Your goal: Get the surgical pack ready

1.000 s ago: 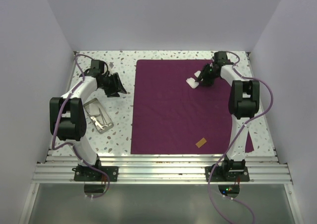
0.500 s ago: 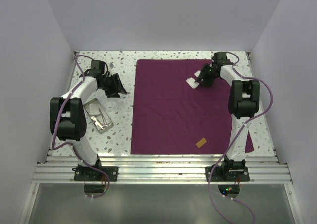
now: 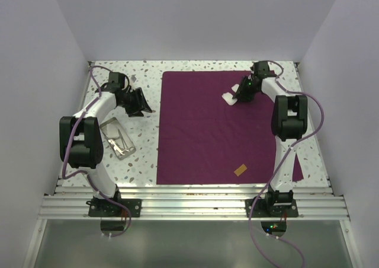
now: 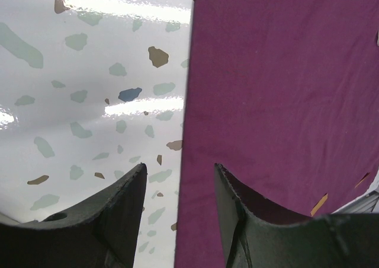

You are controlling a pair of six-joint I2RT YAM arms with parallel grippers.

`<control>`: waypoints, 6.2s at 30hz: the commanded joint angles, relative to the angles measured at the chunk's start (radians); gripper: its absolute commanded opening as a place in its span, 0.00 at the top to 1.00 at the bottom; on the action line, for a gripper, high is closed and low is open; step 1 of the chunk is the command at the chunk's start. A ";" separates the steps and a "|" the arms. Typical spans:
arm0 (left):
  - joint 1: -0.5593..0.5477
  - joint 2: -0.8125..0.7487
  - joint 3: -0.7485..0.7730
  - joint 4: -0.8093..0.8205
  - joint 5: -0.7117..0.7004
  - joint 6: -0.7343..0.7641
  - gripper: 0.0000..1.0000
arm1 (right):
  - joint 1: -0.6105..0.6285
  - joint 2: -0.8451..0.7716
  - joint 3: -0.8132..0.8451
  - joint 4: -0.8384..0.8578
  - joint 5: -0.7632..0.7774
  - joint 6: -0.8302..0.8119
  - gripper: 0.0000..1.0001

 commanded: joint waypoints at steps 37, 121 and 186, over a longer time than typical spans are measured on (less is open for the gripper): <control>-0.001 0.003 -0.014 0.070 0.096 -0.004 0.40 | 0.025 0.051 0.293 -0.060 -0.001 -0.111 1.00; -0.001 0.055 0.026 0.051 0.106 0.006 0.40 | -0.072 0.064 0.238 0.085 0.005 -0.002 1.00; -0.001 0.050 0.012 0.063 0.124 -0.001 0.40 | -0.069 0.185 0.330 -0.054 0.071 -0.028 0.50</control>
